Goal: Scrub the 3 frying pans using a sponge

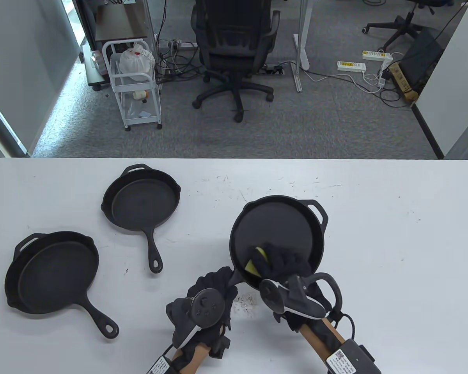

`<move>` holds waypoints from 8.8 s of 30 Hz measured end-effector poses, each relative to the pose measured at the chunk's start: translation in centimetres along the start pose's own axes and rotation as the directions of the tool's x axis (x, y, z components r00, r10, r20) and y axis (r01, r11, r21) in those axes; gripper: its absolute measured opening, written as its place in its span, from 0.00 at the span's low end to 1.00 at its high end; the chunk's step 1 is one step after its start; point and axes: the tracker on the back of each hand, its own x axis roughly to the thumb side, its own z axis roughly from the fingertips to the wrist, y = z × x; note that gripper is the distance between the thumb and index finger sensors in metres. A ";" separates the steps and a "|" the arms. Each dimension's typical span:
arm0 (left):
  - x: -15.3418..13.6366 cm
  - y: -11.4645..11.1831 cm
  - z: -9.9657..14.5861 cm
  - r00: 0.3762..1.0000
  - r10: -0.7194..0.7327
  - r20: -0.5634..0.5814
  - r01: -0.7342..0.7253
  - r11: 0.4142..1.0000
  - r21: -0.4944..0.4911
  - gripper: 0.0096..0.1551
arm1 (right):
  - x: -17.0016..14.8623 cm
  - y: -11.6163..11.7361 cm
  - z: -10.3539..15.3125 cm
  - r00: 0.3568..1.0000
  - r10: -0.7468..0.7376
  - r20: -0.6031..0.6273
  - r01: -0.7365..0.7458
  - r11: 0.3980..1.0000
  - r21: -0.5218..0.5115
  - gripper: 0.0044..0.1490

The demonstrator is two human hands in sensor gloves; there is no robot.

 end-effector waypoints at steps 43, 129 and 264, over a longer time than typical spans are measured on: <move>0.1 2.4 0.4 0.998 -0.060 -0.002 0.060 0.987 0.148 0.36 | -4.2 -1.2 1.0 0.966 0.133 -0.223 -0.136 0.991 0.003 0.49; -5.1 -1.1 -0.8 0.660 0.698 -0.276 -0.750 0.634 -0.188 0.34 | -4.5 -0.3 5.6 0.988 -0.079 -0.133 0.043 0.966 -0.255 0.49; -1.6 -2.9 -5.2 0.940 0.240 -0.244 -0.279 0.950 -0.141 0.43 | -10.1 5.2 7.7 0.749 -0.650 -0.127 0.615 0.754 -0.231 0.48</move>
